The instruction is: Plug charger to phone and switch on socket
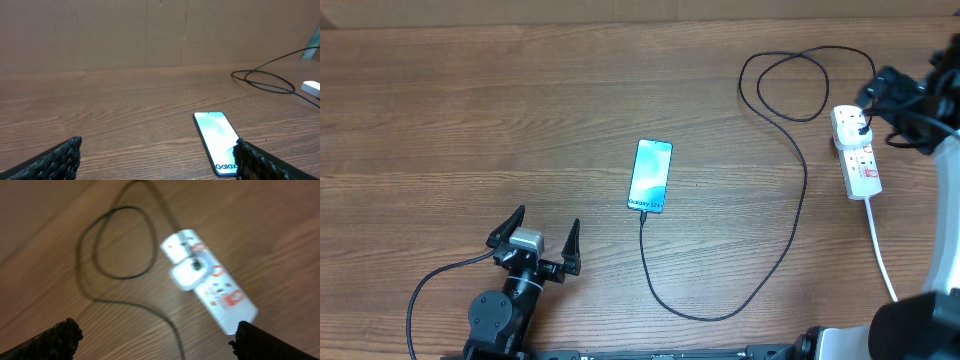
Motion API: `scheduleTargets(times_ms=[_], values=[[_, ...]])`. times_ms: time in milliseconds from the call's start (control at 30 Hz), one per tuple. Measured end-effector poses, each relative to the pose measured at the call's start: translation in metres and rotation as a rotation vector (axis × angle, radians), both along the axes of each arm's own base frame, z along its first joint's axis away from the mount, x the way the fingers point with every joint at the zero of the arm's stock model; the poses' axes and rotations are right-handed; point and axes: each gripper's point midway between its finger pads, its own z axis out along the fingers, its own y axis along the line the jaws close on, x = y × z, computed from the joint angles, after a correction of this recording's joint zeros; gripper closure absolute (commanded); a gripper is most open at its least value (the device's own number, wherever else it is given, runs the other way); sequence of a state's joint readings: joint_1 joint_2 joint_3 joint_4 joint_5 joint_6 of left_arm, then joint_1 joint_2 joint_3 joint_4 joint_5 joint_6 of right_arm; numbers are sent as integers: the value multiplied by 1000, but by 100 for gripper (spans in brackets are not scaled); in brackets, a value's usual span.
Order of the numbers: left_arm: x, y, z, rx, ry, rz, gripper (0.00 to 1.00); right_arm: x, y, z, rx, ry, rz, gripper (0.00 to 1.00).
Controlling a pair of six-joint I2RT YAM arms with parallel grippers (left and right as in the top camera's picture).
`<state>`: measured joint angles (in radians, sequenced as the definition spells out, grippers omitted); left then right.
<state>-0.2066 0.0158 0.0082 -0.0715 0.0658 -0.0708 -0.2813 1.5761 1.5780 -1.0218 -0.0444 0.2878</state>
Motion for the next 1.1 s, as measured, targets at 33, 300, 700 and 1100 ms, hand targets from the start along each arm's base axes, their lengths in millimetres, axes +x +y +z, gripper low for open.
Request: scheduleTargets(times_ms=[33,300,700,1100], values=[[0,0,0,0,0,0,0,1,9,4,-3,-11,21,0],[0,0,0,0,0,0,0,-10,99,57,-24,-150,245,0],[0,0,0,0,0,0,0,-33,128,96,-31,-261,321,0],[0,0,0,0,0,0,0,-34,126,77,-64,-219,346,0]])
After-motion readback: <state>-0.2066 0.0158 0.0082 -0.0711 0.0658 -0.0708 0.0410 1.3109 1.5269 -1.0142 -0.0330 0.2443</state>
